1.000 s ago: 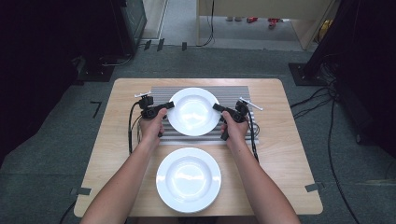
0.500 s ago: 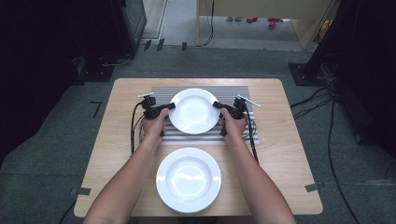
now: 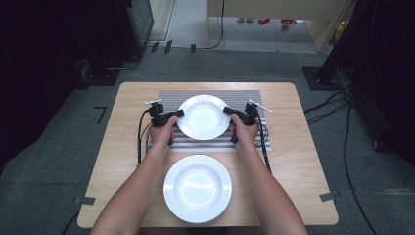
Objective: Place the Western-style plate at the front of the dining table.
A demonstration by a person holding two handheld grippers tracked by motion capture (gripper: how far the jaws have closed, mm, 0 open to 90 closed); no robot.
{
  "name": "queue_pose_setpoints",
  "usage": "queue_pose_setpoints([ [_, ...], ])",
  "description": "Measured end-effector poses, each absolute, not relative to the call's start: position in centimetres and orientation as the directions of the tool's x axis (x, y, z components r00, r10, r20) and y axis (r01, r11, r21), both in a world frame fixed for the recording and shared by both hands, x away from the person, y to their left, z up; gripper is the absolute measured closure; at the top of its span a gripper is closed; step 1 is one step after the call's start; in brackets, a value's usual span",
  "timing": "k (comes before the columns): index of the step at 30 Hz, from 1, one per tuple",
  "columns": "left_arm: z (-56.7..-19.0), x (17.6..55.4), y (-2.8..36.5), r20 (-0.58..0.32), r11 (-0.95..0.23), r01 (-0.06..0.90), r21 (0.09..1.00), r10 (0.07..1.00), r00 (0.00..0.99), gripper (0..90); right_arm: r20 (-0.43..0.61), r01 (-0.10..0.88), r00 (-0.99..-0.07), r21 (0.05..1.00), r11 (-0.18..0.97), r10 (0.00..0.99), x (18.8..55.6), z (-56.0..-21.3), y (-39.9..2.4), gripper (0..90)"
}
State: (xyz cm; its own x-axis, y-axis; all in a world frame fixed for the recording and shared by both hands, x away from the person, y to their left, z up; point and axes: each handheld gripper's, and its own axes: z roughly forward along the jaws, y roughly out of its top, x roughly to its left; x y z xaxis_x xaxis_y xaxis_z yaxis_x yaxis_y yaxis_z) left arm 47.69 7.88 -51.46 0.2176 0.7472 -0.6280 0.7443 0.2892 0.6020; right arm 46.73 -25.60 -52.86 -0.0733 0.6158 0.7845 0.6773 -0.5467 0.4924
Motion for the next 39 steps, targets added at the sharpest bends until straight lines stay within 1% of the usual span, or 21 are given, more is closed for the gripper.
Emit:
queue_pose_setpoints([
  [4, -51.3, 47.5, 7.5, -0.640, 0.302, 0.758, 0.579, 0.744, 0.193, 74.0, 0.779, 0.674, -0.075, 0.500, -0.544, 0.623, 46.7, -52.7, -25.7, 79.9],
  [10, -51.3, 47.7, 6.6, -0.643, 0.305, 0.761, 0.573, 0.742, 0.187, 74.4, 0.778, 0.653, -0.058, 0.504, -0.566, 0.626, 46.9, -52.6, -26.6, 79.5],
  [15, -50.9, 47.9, 6.1, -0.623, 0.302, 0.742, 0.598, 0.758, 0.193, 73.9, 0.766, 0.646, -0.042, 0.510, -0.567, 0.641, 47.2, -53.2, -26.6, 77.8],
  [16, -50.7, 47.9, 5.9, -0.616, 0.298, 0.735, 0.609, 0.761, 0.202, 71.6, 0.766, 0.636, -0.035, 0.513, -0.576, 0.642, 47.3, -53.4, -26.5, 76.2],
  [18, -50.4, 47.9, 5.9, -0.612, 0.292, 0.727, 0.621, 0.761, 0.217, 64.0, 0.741, 0.632, -0.053, 0.544, -0.552, 0.669, 47.3, -53.3, -26.4, 74.5],
  [19, -50.3, 47.9, 6.0, -0.612, 0.301, 0.716, 0.630, 0.760, 0.218, 64.0, 0.741, 0.632, -0.053, 0.544, -0.552, 0.669, 47.3, -53.3, -26.4, 74.5],
  [20, -50.0, 47.8, 6.5, -0.619, 0.312, 0.696, 0.647, 0.747, 0.241, 56.5, 0.720, 0.628, -0.077, 0.573, -0.527, 0.690, 47.1, -53.0, -26.3, 65.1],
  [21, -50.0, 47.8, 6.5, -0.619, 0.312, 0.696, 0.647, 0.747, 0.241, 50.5, 0.720, 0.628, -0.077, 0.573, -0.527, 0.690, 47.1, -53.0, -26.3, 65.1],
  [22, -49.7, 47.6, 6.9, -0.594, 0.284, 0.689, 0.667, 0.761, 0.261, 48.8, 0.689, 0.623, -0.095, 0.604, -0.497, 0.719, 47.0, -52.6, -26.3, 55.0],
  [23, -49.7, 47.6, 6.9, -0.594, 0.284, 0.689, 0.667, 0.761, 0.261, 46.3, 0.673, 0.623, -0.101, 0.617, -0.481, 0.732, 46.9, -52.4, -26.4, 52.2],
  [24, -49.2, 47.2, 7.1, -0.547, 0.233, 0.679, 0.697, 0.785, 0.292, 43.0, 0.657, 0.624, -0.112, 0.631, -0.462, 0.746, 46.8, -52.1, -26.5, 48.7],
  [25, -49.2, 47.2, 7.1, -0.547, 0.233, 0.679, 0.697, 0.785, 0.292, 41.6, 0.657, 0.624, -0.112, 0.631, -0.462, 0.746, 46.8, -52.1, -26.5, 48.7],
  [26, -48.8, 46.5, 7.3, -0.514, 0.196, 0.669, 0.717, 0.796, 0.318, 40.0, 0.618, 0.622, -0.134, 0.661, -0.420, 0.774, 46.5, -51.6, -26.7, 46.9],
  [27, -48.8, 46.5, 7.3, -0.514, 0.196, 0.669, 0.717, 0.796, 0.318, 38.6, 0.618, 0.622, -0.134, 0.661, -0.420, 0.774, 46.5, -51.6, -26.7, 46.9],
  [28, -48.6, 46.2, 7.4, -0.508, 0.186, 0.666, 0.722, 0.796, 0.329, 38.6, 0.596, 0.618, -0.147, 0.679, -0.397, 0.790, 46.4, -51.3, -26.9, 45.8],
  [29, -48.4, 45.9, 7.6, -0.502, 0.176, 0.667, 0.723, 0.798, 0.333, 36.9, 0.580, 0.613, -0.152, 0.691, -0.384, 0.801, 46.3, -51.0, -27.1, 44.7],
  [30, -47.9, 45.4, 7.8, -0.501, 0.170, 0.668, 0.724, 0.796, 0.341, 33.5, 0.571, 0.603, -0.168, 0.704, -0.375, 0.803, 46.0, -50.5, -27.5, 45.8],
  [34, -47.0, 44.3, 8.2, -0.489, 0.153, 0.654, 0.741, 0.790, 0.369, 28.6, 0.587, 0.574, -0.207, 0.721, -0.389, 0.783, 45.0, -49.4, -28.0, 45.9],
  [37, -46.6, 43.7, 8.4, -0.482, 0.145, 0.648, 0.747, 0.790, 0.379, 23.8, 0.591, 0.589, -0.234, 0.718, -0.371, 0.772, 44.4, -48.8, -28.3, 45.3],
  [38, -46.4, 43.2, 8.5, -0.470, 0.127, 0.648, 0.751, 0.791, 0.391, 21.9, 0.562, 0.586, -0.277, 0.742, -0.327, 0.779, 43.5, -48.2, -28.4, 44.9],
  [39, -46.4, 43.2, 8.5, -0.470, 0.127, 0.648, 0.751, 0.791, 0.391, 19.8, 0.562, 0.586, -0.277, 0.742, -0.327, 0.779, 43.5, -48.2, -28.4, 44.9],
])
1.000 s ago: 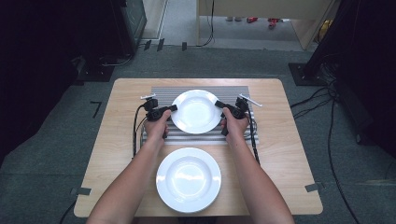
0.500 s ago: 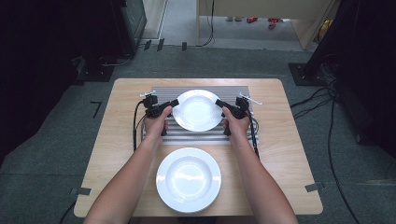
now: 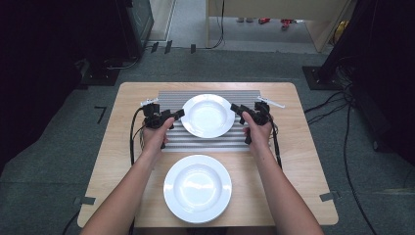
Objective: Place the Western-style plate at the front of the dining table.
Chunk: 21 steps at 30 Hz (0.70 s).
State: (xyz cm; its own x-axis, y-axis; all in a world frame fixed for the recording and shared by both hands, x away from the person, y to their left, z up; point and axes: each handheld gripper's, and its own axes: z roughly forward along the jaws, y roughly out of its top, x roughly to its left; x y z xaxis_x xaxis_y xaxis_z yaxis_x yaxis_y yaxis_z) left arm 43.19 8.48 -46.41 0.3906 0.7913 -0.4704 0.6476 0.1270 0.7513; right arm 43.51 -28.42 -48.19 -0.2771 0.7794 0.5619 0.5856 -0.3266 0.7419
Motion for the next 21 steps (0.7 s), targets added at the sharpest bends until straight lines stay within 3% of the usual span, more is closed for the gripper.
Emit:
queue_pose_setpoints([
  [12, -45.3, 39.4, 9.5, -0.387, 0.053, 0.612, 0.789, 0.817, 0.429, 14.4, 0.461, 0.586, -0.361, 0.788, -0.188, 0.811, 39.4, -46.6, -29.7, 27.8],
  [21, -45.2, 36.7, 9.9, -0.387, 0.039, 0.600, 0.799, 0.797, 0.463, 10.8, 0.382, 0.543, -0.403, 0.831, -0.119, 0.831, 36.5, -45.0, -30.4, 24.6],
])
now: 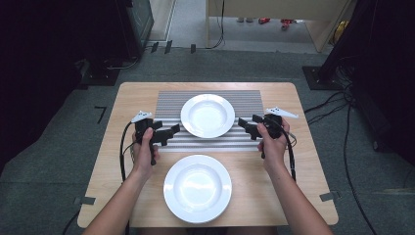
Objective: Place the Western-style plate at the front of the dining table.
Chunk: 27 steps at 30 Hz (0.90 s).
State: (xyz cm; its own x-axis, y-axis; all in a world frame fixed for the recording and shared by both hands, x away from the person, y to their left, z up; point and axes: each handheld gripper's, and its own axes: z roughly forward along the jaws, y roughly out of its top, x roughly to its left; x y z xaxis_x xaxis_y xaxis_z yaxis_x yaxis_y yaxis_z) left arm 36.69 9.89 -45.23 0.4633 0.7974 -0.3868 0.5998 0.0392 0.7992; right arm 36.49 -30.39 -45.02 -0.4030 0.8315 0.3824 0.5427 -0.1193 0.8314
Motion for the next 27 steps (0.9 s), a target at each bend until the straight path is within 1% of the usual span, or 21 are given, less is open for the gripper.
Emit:
queue_pose_setpoints([
  [3, -45.3, 35.7, 10.0, -0.373, 0.029, 0.589, 0.808, 0.798, 0.473, 9.7, 0.361, 0.532, -0.409, 0.840, -0.102, 0.838, 35.5, -44.8, -30.6, 23.9],
  [6, -45.3, 34.9, 10.2, -0.346, -0.006, 0.582, 0.813, 0.800, 0.491, 9.6, 0.351, 0.530, -0.417, 0.843, -0.089, 0.838, 34.4, -44.7, -30.9, 23.1],
  [8, -45.4, 34.4, 10.4, -0.331, -0.025, 0.575, 0.818, 0.797, 0.505, 7.5, 0.348, 0.527, -0.419, 0.846, -0.088, 0.838, 33.7, -44.7, -31.2, 23.5],
  [11, -45.3, 33.8, 10.7, -0.320, -0.028, 0.565, 0.825, 0.801, 0.506, 7.3, 0.338, 0.521, -0.422, 0.850, -0.080, 0.841, 33.0, -44.8, -31.5, 23.3],
  [12, -45.3, 33.0, 11.1, -0.319, -0.024, 0.559, 0.829, 0.800, 0.509, 7.3, 0.335, 0.520, -0.421, 0.850, -0.078, 0.843, 32.2, -45.0, -31.8, 23.2],
  [14, -45.5, 32.2, 11.4, -0.322, -0.028, 0.553, 0.833, 0.787, 0.526, 1.5, 0.335, 0.523, -0.421, 0.849, -0.076, 0.843, 31.5, -45.2, -32.2, 22.7],
  [16, -45.6, 31.9, 11.6, -0.323, -0.033, 0.555, 0.831, 0.784, 0.530, 1.5, 0.333, 0.522, -0.423, 0.850, -0.074, 0.843, 30.8, -45.5, -32.5, 22.3],
  [19, -45.9, 30.8, 12.1, -0.299, -0.052, 0.545, 0.837, 0.790, 0.534, 1.5, 0.331, 0.525, -0.421, 0.848, -0.070, 0.845, 30.1, -45.7, -32.9, 21.8],
  [24, -46.3, 29.2, 13.9, -0.309, -0.023, 0.547, 0.837, 0.804, 0.507, 1.5, 0.332, 0.529, -0.413, 0.845, -0.072, 0.848, 28.3, -46.2, -34.2, 20.2],
  [27, -46.6, 28.6, 14.4, -0.308, -0.026, 0.552, 0.833, 0.808, 0.502, 1.4, 0.338, 0.525, -0.412, 0.847, -0.083, 0.846, 27.6, -46.3, -34.8, 19.9],
])
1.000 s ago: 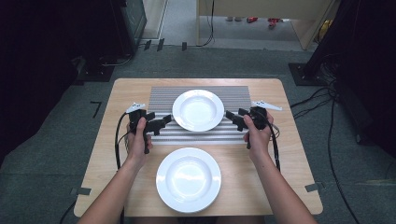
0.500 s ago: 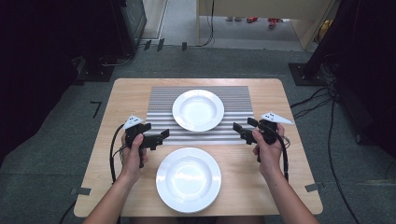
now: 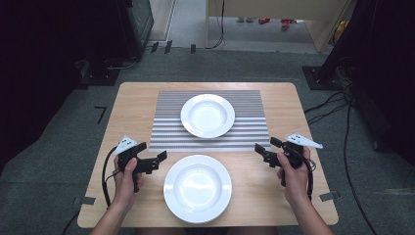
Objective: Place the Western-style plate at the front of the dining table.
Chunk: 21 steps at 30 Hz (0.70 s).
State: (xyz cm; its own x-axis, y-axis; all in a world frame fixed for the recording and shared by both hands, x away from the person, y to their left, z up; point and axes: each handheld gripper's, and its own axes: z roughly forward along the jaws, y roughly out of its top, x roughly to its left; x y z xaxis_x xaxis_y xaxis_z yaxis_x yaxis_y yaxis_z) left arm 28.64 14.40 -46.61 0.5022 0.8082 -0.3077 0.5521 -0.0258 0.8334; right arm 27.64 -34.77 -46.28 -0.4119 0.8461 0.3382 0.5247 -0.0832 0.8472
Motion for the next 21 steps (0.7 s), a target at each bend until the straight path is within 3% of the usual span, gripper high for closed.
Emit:
queue_pose_setpoints([
  [21, -49.3, 23.5, 20.4, -0.273, -0.018, 0.595, 0.804, 0.877, 0.395, 1.4, 0.282, 0.559, -0.311, 0.827, -0.065, 0.908, 20.6, -49.2, -42.1, 18.1],
])
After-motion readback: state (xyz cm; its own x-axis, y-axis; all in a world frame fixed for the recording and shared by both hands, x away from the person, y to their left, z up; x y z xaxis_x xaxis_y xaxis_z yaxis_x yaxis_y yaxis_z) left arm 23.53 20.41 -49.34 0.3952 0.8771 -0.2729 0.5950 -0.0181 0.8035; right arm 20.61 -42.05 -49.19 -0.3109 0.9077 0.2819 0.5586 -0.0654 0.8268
